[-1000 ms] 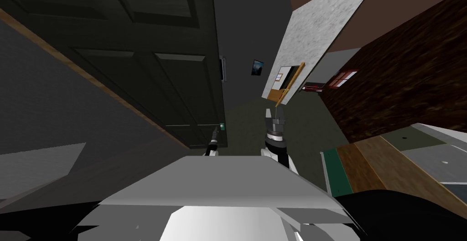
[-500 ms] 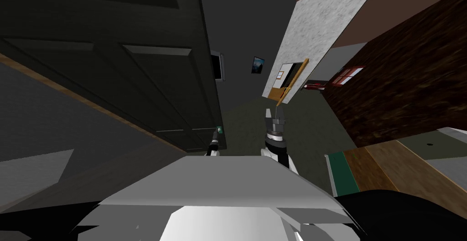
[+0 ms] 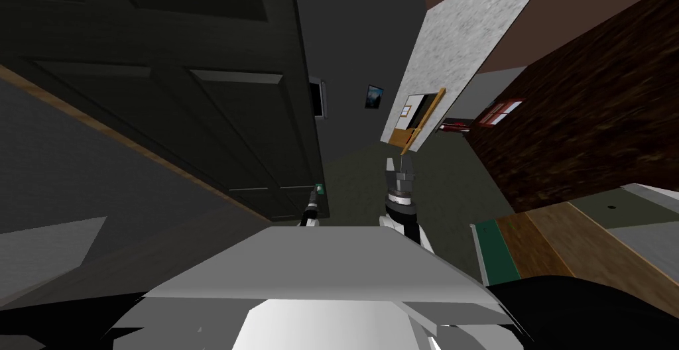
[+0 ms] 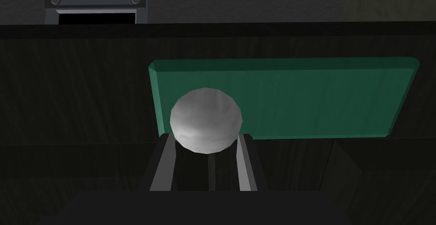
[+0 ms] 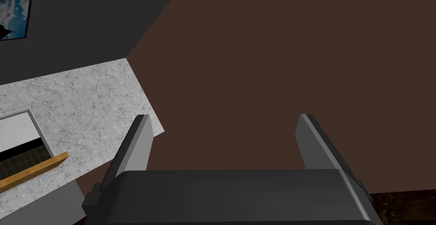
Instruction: Push the door open
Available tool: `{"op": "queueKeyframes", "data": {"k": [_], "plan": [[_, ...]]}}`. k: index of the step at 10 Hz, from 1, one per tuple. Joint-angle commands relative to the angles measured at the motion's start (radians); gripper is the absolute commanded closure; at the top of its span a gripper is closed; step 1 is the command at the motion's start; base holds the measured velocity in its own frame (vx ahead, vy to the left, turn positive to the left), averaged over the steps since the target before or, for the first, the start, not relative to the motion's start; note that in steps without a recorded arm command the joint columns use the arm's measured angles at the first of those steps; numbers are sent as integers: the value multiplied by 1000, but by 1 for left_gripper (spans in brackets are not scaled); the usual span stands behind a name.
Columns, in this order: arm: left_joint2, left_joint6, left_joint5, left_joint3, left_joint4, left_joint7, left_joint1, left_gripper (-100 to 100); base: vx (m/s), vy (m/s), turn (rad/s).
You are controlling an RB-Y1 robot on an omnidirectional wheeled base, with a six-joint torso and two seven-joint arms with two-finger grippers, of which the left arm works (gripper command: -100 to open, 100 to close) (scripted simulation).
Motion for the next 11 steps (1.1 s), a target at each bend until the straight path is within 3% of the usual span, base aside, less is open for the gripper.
{"op": "queueKeyframes", "data": {"k": [1,2,3,5,9,10,11], "plan": [[21,0,12,18,-1,-6,-3,100,147,-50,72],[27,0,18,26,-2,-9,-4,100,189,-85,75],[34,8,13,2,-19,-16,16,-100,-92,-18,79],[28,9,13,-6,-26,-20,20,-100,-222,33,21],[-39,12,12,-26,-45,-29,29,-100,-245,6,24],[-30,25,12,-25,-72,-37,44,-100,-105,-27,2],[-2,20,13,-24,-70,-37,45,-100,90,13,-24]]}}
